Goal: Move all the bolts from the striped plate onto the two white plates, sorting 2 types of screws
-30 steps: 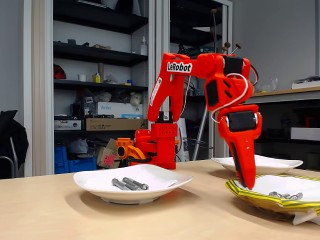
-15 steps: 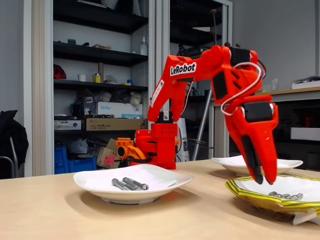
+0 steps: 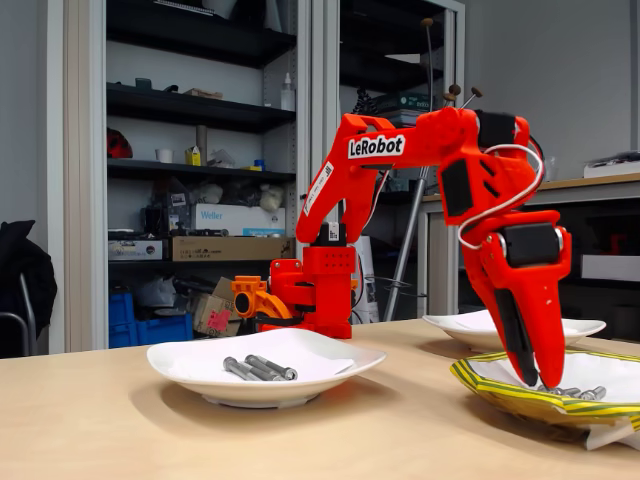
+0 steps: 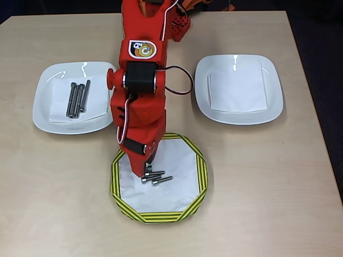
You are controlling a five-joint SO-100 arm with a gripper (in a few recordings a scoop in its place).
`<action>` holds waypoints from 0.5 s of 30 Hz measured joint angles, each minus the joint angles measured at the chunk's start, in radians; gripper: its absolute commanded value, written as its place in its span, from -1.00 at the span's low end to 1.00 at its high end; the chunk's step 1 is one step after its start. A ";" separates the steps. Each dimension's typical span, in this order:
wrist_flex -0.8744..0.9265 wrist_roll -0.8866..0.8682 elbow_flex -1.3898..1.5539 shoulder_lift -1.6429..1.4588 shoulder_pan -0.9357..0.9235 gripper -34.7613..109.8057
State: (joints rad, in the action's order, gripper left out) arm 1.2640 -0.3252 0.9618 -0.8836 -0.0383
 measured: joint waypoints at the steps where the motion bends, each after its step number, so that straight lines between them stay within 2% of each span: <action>1: -0.009 0.000 0.000 0.002 0.000 -0.40; 9: 0.003 -0.060 -0.098 0.077 -0.006 -0.52; 15: 0.071 -0.104 -0.176 0.104 -0.003 -0.52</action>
State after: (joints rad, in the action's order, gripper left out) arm 1.3346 -0.4295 0.7854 -0.7793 -0.0414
